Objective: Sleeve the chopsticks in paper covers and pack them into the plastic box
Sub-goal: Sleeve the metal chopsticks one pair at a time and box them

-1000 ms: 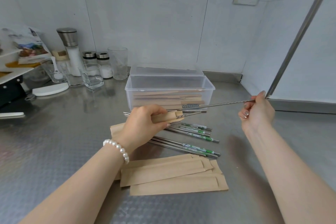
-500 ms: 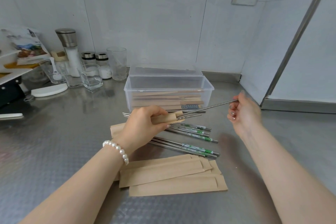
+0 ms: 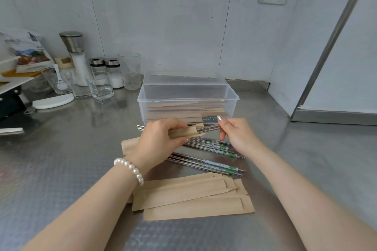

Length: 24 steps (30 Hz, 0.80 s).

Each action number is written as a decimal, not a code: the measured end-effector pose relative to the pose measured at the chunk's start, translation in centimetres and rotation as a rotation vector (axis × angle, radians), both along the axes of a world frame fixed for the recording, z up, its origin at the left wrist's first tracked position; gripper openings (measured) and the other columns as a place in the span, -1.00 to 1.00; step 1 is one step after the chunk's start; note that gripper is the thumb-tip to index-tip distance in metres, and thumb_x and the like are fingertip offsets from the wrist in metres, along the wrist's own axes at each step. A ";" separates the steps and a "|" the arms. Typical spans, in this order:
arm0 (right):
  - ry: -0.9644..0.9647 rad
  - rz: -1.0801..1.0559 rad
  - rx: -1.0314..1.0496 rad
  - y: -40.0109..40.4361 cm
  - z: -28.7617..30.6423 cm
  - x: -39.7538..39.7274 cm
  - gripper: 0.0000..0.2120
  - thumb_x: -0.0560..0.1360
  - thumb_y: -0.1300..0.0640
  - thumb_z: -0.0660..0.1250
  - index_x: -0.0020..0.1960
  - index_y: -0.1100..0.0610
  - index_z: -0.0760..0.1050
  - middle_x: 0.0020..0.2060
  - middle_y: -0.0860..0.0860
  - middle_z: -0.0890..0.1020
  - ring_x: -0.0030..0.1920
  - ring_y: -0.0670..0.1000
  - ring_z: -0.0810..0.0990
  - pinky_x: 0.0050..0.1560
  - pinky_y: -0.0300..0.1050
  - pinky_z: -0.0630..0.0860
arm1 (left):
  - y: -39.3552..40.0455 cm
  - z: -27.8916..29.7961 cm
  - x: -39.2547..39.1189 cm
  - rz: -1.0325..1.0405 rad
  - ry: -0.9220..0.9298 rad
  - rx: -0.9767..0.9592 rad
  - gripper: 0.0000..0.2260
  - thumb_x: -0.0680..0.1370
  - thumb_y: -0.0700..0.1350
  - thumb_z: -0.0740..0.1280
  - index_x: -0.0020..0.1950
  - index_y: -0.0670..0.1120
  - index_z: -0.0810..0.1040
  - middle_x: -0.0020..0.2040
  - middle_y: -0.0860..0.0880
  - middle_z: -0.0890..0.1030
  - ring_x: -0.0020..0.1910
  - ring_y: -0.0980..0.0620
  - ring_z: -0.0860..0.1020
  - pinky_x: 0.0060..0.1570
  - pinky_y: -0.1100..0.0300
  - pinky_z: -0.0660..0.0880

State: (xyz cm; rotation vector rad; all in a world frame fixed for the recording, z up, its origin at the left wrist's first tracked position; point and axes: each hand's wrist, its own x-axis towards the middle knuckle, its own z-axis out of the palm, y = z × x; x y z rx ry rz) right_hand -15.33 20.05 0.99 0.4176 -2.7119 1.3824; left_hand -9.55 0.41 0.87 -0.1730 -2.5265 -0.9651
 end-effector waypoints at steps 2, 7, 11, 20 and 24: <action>0.002 0.018 0.019 -0.1 -0.1 0.0 -0.50 0.62 0.00 0.05 -0.41 0.18 0.43 -0.74 -0.10 0.34 -0.59 -0.15 0.30 -0.39 -0.14 0.22 | -0.1 0.0 0.0 0.012 -0.004 0.005 -0.79 0.34 -0.12 0.49 -0.04 0.00 0.64 -0.20 0.13 0.61 -0.15 0.13 0.54 -0.07 0.27 0.44; -0.217 0.060 -0.433 -0.1 -0.5 -0.1 -0.76 0.58 0.16 0.18 -0.16 0.14 0.58 -0.50 0.03 0.44 -0.52 -0.11 0.30 -0.53 -0.28 0.25 | 0.0 0.0 0.0 -0.004 -0.011 0.007 -0.77 0.34 -0.11 0.49 -0.02 -0.02 0.63 -0.17 0.11 0.61 -0.12 0.11 0.55 -0.04 0.26 0.45; -0.314 0.055 -0.679 -0.1 -0.5 -0.3 -0.81 0.54 0.29 0.23 -0.16 0.22 0.59 -0.53 0.03 0.47 -0.50 -0.07 0.32 -0.56 -0.30 0.25 | 0.0 -0.2 -0.2 -0.020 0.002 0.015 -0.74 0.34 -0.08 0.50 0.01 0.00 0.63 -0.12 0.10 0.64 -0.07 0.09 0.57 0.00 0.23 0.46; -0.114 -0.203 -0.881 2.6 2.5 -2.5 -0.76 0.57 0.25 0.20 -0.24 0.21 0.54 -0.54 0.01 0.44 -0.51 -0.10 0.32 -0.57 -0.33 0.21 | -1.5 0.8 -0.5 0.217 0.350 0.093 -0.54 0.41 0.21 0.16 0.19 0.01 0.51 0.13 0.16 0.48 0.15 0.18 0.36 0.13 0.22 0.15; 0.032 -0.314 -0.685 3.9 5.9 -4.7 -0.77 0.56 0.13 0.22 -0.24 0.07 0.55 -0.54 -0.07 0.51 -0.40 -0.13 0.37 -0.47 -0.40 0.24 | -1.7 0.6 -0.6 0.198 0.265 0.141 -0.56 0.43 0.20 0.07 0.11 0.00 0.54 0.10 0.08 0.56 0.14 0.03 0.44 0.12 0.18 0.19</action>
